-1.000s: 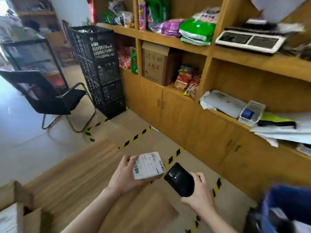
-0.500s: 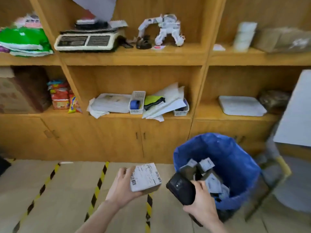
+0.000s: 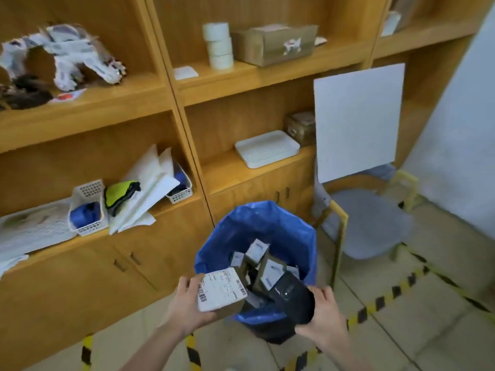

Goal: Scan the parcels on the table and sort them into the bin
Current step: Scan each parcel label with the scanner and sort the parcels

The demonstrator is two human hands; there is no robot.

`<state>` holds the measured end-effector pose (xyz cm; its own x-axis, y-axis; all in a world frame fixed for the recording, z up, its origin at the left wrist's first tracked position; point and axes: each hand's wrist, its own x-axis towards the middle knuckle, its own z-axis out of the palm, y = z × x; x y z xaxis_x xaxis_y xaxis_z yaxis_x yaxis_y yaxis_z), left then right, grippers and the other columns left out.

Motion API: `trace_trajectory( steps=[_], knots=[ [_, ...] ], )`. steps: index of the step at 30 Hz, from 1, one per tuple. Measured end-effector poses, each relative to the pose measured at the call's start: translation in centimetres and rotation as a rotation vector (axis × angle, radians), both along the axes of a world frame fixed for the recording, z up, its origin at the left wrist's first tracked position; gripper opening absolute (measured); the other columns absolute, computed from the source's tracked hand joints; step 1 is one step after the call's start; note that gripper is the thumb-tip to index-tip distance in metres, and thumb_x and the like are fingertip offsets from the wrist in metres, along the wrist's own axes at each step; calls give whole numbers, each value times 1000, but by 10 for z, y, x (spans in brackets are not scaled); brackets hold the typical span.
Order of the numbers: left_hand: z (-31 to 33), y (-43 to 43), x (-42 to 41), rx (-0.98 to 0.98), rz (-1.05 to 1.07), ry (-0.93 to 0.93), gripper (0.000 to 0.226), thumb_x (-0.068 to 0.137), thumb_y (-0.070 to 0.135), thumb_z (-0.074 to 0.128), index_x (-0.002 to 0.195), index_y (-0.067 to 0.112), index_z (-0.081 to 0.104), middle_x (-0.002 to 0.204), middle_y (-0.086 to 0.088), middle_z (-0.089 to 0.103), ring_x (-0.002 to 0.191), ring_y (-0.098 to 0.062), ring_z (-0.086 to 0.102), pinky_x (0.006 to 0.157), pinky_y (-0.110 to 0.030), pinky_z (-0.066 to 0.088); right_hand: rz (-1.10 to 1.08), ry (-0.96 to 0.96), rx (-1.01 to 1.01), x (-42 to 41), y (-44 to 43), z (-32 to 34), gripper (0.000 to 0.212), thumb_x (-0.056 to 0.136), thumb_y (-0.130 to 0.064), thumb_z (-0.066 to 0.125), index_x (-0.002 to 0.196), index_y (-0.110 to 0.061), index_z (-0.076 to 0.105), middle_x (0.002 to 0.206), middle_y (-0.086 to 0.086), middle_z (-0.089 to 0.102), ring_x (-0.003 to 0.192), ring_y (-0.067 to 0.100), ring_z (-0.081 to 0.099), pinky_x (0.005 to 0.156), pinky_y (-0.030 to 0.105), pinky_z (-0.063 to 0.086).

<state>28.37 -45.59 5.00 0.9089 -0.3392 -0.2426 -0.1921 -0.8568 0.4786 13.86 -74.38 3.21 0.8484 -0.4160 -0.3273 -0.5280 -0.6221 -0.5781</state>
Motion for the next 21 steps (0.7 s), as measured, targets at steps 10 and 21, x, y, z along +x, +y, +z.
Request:
trace_trajectory(
  steps=[10, 21],
  knots=[
    [-33, -58, 87, 17, -159, 86, 107, 39, 62, 60, 139, 31, 35, 112, 6, 31, 112, -18, 43, 94, -31, 45, -218, 67, 0, 31, -27, -8, 90, 50, -39, 78, 132, -26, 43, 112, -11, 28, 108, 14, 50, 86, 33, 50],
    [-97, -82, 214, 50, -255, 198, 114, 41, 82, 49, 142, 33, 31, 117, 7, 28, 118, -17, 40, 93, -31, 45, -499, 107, 157, 155, 2, -55, 95, 47, -31, 82, 134, -17, 47, 121, -5, 35, 113, 20, 50, 95, 39, 48]
  ],
)
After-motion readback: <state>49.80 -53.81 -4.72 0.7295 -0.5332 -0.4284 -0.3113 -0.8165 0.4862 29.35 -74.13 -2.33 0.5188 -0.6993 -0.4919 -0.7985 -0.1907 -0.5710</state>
